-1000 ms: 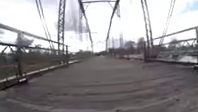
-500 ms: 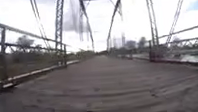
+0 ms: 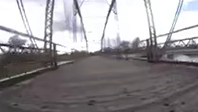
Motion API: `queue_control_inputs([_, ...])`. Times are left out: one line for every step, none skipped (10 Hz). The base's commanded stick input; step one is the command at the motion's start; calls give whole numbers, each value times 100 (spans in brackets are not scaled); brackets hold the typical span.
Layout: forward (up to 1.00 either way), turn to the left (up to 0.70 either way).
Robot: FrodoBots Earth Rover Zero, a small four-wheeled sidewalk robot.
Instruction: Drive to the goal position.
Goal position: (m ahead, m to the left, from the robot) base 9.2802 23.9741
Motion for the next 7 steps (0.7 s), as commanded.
queue_control_inputs([100, -30])
queue_control_inputs([100, 0])
queue_control_inputs([100, 0])
queue_control_inputs([100, 0])
queue_control_inputs([100, 0])
queue_control_inputs([100, 0])
queue_control_inputs([100, 0])
